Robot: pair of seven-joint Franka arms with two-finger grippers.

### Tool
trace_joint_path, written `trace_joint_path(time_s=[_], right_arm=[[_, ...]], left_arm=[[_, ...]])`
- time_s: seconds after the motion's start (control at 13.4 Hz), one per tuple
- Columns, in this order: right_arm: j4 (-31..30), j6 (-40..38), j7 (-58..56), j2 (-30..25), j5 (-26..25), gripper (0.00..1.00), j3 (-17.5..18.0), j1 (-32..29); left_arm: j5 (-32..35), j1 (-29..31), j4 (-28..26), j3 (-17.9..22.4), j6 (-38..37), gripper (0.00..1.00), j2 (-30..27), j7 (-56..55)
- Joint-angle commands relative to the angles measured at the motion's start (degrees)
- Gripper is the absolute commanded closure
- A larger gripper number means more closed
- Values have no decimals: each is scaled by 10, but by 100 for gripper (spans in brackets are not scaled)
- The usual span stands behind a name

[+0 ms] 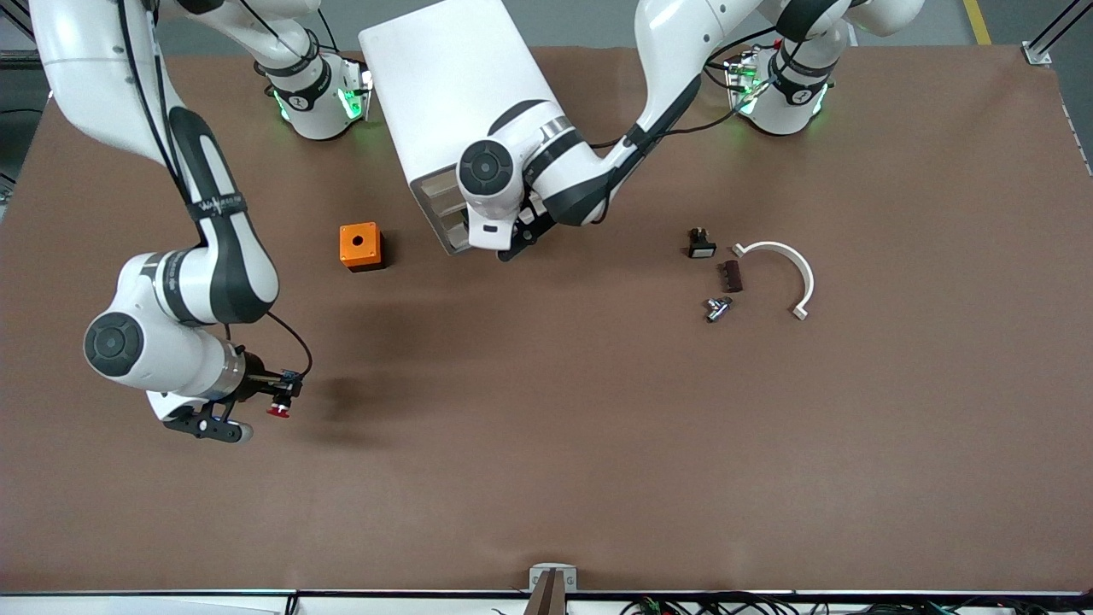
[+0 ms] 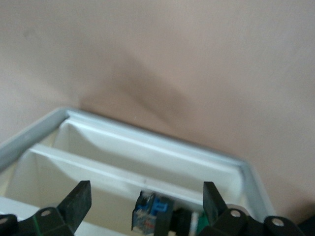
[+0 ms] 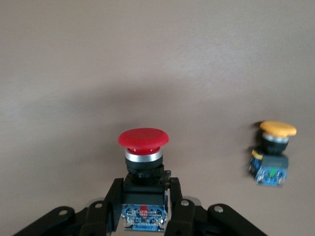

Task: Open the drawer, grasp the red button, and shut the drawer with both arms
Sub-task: 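Carry the red button out with the right gripper while the left gripper pushes the drawer, then place the red button beside the yellow button while the left gripper withdraws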

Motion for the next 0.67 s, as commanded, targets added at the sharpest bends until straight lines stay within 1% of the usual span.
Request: trace_joint_path(time_s=[0.0, 0.07, 0.22, 0.37, 0.52, 0.6], right_arm=[[10, 12, -51, 29, -1, 94, 12, -28], [10, 18, -62, 35, -1, 94, 12, -33], [7, 29, -76, 45, -1, 93, 12, -39], [6, 30, -88, 54, -1, 88, 11, -42], [6, 41, -97, 61, -1, 81, 11, -47], [6, 41, -99, 63, -2, 75, 11, -48]], left_arm=[[54, 96, -7, -1, -30, 0, -68, 43], [70, 136, -7, -1, -33, 0, -93, 91], [76, 199, -7, -1, -54, 0, -132, 164], [91, 266, -7, -1, -87, 0, -171, 245], [97, 327, -7, -1, -125, 0, -205, 357], [97, 354, -7, -1, -138, 0, -224, 400]])
